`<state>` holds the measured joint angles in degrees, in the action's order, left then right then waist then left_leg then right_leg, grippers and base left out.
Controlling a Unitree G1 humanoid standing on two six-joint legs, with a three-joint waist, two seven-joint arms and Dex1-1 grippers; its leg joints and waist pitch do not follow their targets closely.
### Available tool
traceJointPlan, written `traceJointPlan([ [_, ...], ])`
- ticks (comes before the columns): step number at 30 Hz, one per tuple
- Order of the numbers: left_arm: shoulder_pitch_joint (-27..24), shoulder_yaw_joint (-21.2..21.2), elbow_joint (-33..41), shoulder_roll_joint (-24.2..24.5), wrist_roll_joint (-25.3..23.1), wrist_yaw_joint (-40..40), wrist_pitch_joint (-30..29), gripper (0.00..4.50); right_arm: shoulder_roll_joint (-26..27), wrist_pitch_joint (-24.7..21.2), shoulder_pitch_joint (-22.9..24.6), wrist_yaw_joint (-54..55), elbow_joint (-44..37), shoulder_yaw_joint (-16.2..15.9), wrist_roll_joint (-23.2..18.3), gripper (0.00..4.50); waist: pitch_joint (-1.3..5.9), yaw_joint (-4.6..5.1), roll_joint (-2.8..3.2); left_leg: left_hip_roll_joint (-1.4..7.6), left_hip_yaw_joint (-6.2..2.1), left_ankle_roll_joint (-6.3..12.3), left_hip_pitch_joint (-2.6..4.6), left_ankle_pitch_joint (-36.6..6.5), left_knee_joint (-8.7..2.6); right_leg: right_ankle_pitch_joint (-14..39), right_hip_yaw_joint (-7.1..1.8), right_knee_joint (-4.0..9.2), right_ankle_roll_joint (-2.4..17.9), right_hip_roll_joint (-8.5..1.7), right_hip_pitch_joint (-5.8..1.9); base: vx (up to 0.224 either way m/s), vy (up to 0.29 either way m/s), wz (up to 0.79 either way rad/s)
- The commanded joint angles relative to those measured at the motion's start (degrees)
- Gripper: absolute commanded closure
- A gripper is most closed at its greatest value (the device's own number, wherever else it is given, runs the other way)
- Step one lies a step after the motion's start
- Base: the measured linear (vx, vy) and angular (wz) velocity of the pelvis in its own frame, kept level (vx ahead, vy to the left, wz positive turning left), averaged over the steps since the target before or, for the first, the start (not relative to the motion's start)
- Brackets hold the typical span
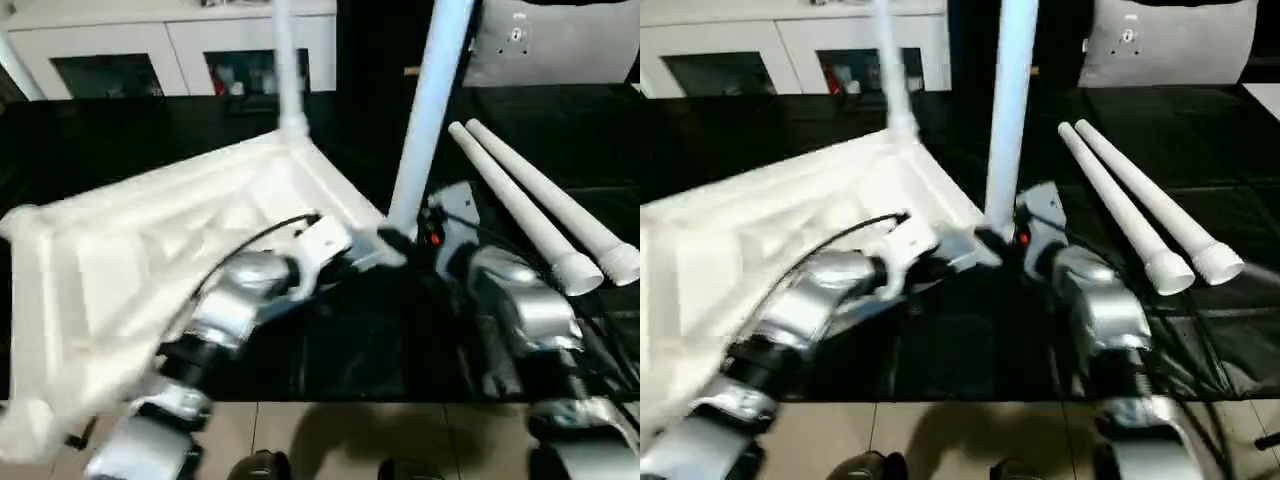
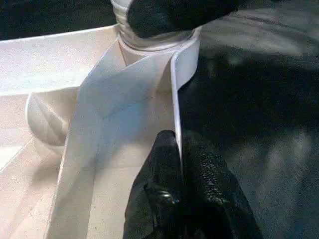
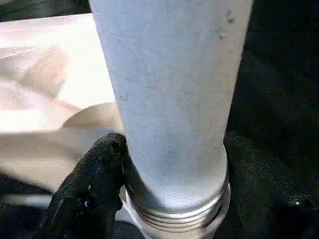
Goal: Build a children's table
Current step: Rotate leg to tighten
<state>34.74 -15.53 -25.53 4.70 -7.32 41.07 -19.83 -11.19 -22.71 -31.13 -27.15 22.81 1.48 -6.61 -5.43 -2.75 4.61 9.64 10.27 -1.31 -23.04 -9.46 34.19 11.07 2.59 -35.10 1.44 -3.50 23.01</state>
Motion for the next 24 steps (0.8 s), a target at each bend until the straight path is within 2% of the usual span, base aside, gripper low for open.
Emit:
traceJointPlan([
  [1, 1.8, -2.4, 3.2, -6.6, 3.4, -1.0, 1.2, 4.50, 3.7, -3.1, -0.8, 3.5, 3.1, -1.2, -0.7, 1.80, 3.81, -0.27, -1.05, 2.97, -1.53, 3.11, 1.30, -10.8, -3.97, 14.1, -2.40, 5.13, 12.0, -4.96, -2.41, 0.000, 0.000, 0.00],
  [4, 2.3, -2.8, 2.9, -7.6, 2.6, -2.3, 0.8, 4.50, 4.4, -1.8, -1.2, 4.4, 3.3, -0.6, -0.1, 1.80, 4.03, -0.45, -0.89, 3.12, -1.62, 3.99, 1.21, -9.5, -4.02, 9.9, -2.30, 4.81, 12.1, -4.75, -2.50, 0.000, 0.000, 0.00],
  [5, 2.3, -2.9, 3.0, -7.5, 2.3, -2.4, 0.7, 4.50, 4.5, -1.1, -1.2, 4.3, 3.3, -0.4, -0.1, 1.45, 4.04, -0.49, -0.96, 3.07, -1.59, 4.45, 1.13, -9.3, -3.99, 8.9, -2.29, 4.79, 12.3, -4.88, -2.58, 0.000, 0.000, 0.00],
  [6, 2.3, -3.1, 3.3, -7.0, 1.8, -2.3, 0.5, 4.50, 4.4, -1.0, -1.1, 3.8, 3.0, -0.5, -0.3, 1.24, 3.93, -0.56, -0.78, 3.08, -1.59, 4.68, 1.16, -9.8, -4.02, 9.1, -2.29, 4.86, 12.4, -4.93, -2.54, 0.000, 0.000, 0.00],
  [11, 1.6, -3.4, 4.3, -5.4, 0.6, -2.0, -0.5, 4.50, 4.3, -1.2, -0.5, 2.1, 1.6, 0.2, -2.2, 0.81, 3.69, -0.77, -0.82, 3.27, -1.62, 4.20, 1.29, -11.5, -4.31, 11.8, -2.37, 5.17, 11.8, -4.97, -2.44, 0.000, 0.000, 0.00],
  [14, 1.4, -3.6, 4.0, -3.3, 0.0, -1.0, 0.9, 4.50, 2.6, 0.1, 0.8, 0.0, 0.2, -0.7, -1.6, 0.55, 3.77, -0.91, -0.85, 3.31, -1.65, 4.17, 1.21, -11.0, -4.34, 9.9, -2.39, 4.98, 11.8, -5.00, -2.50, 0.000, 0.000, 0.00],
  [16, 1.5, -3.6, 3.3, -1.8, 0.1, 0.3, 2.3, 4.50, 1.1, 1.1, 2.0, -2.0, -0.8, -0.8, -1.6, 0.36, 3.83, -0.97, -1.06, 3.31, -1.65, 4.61, 1.12, -10.1, -4.28, 8.2, -2.37, 4.86, 12.0, -5.04, -2.65, 0.000, 0.000, 0.00],
  [17, 1.7, -3.4, 2.8, -1.1, 0.2, 0.9, 2.8, 4.50, 0.1, 1.9, 2.7, -3.3, -1.6, -0.9, -1.7, 0.30, 3.84, -1.04, -0.94, 3.30, -1.58, 5.00, 1.06, -9.4, -4.17, 7.0, -2.40, 4.77, 12.2, -5.09, -2.65, 0.000, 0.000, 0.00],
  [18, 2.0, -3.2, 2.3, -0.4, 0.1, 1.4, 3.6, 4.50, -0.8, 2.5, 3.6, -4.5, -2.5, -0.8, -1.9, 0.26, 3.88, -1.15, -1.03, 3.34, -1.52, 5.41, 1.21, -9.4, -4.14, 6.5, -2.40, 4.78, 12.4, -5.05, -2.58, 0.000, 0.000, 0.00],
  [20, 2.6, -2.9, 1.1, 1.5, 0.0, 3.0, 4.8, 4.50, -3.0, 3.6, 5.8, -8.1, -4.8, -0.1, -3.3, 0.09, 3.79, -1.35, -0.93, 3.40, -1.53, 5.91, 1.13, -9.1, -4.17, 6.5, -2.42, 4.74, 12.4, -5.12, -2.65, 0.000, 0.000, 0.00],
  [21, 2.6, -3.0, 0.8, 3.2, 0.3, 5.5, 6.9, 4.50, -5.6, 5.0, 7.7, -11.7, -7.0, 0.3, -4.3, 0.09, 3.69, -1.43, -0.64, 3.46, -1.57, 6.03, 1.16, -9.6, -4.22, 7.2, -2.37, 4.83, 12.4, -5.10, -2.59, 0.000, 0.000, 0.00],
  [22, 2.5, -3.2, 0.9, 3.9, 0.6, 6.8, 7.8, 4.50, -6.5, 5.5, 8.3, -12.9, -7.6, 0.4, -4.5, 0.09, 3.62, -1.59, -0.81, 3.46, -1.54, 6.01, 1.18, -10.0, -4.25, 7.9, -2.37, 5.11, 11.9, -5.04, -2.58, 0.000, 0.000, 0.00],
  [24, 2.0, -3.8, 1.4, 4.8, 1.2, 9.2, 9.3, 4.50, -7.7, 5.9, 8.9, -14.9, -8.3, 0.4, -4.8, 0.09, 3.77, -2.05, -0.74, 3.57, -1.58, 5.96, 1.19, -9.7, -4.23, 7.7, -2.44, 4.89, 11.8, -5.14, -2.67, 0.000, 0.000, 0.00],
])
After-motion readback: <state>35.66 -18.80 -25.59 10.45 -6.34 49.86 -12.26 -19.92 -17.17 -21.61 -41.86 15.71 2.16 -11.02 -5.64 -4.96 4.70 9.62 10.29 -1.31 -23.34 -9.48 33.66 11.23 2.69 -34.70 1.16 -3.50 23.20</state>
